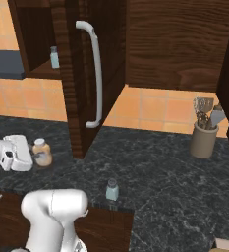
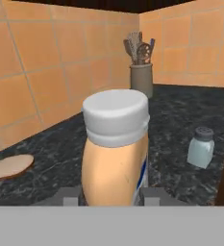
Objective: Put the shaker and condiment bottle from the counter next to their counterparts in the cabinet.
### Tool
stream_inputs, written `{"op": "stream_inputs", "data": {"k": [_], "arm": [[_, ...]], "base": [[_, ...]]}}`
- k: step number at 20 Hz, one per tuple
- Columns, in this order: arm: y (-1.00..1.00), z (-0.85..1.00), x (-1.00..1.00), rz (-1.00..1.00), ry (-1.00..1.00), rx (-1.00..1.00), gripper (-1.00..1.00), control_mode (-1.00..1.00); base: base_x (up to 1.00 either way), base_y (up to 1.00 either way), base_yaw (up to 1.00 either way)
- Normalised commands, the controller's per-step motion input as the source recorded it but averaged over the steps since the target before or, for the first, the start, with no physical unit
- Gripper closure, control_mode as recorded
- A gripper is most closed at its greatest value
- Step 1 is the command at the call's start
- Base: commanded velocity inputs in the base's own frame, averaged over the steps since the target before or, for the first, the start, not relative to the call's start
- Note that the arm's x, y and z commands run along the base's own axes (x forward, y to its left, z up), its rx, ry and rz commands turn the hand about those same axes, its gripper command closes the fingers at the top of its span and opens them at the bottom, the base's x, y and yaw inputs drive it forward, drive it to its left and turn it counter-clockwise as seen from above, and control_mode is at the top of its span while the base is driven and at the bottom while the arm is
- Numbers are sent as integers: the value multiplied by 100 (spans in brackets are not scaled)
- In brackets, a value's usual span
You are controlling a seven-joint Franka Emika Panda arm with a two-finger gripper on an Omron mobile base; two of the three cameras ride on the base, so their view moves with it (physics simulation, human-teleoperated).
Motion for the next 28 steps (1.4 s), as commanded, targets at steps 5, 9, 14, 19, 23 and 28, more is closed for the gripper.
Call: {"op": "stream_inputs", "data": {"k": [5,9,14,19,23,28], "arm": [[-35,86,-32,21,-12,0,100,-100],[-17,93,-21,15,0,1,100,-100],[-3,92,-14,11,7,4,100,-100],[-9,91,-34,15,5,5,100,-100],[-5,98,-46,10,0,3,100,-100],[-12,81,-19,2,0,2,100,-100]], "base": [[0,0,0],[0,0,0],[0,0,0],[0,0,0],[0,0,0],[0,0,0]]}}
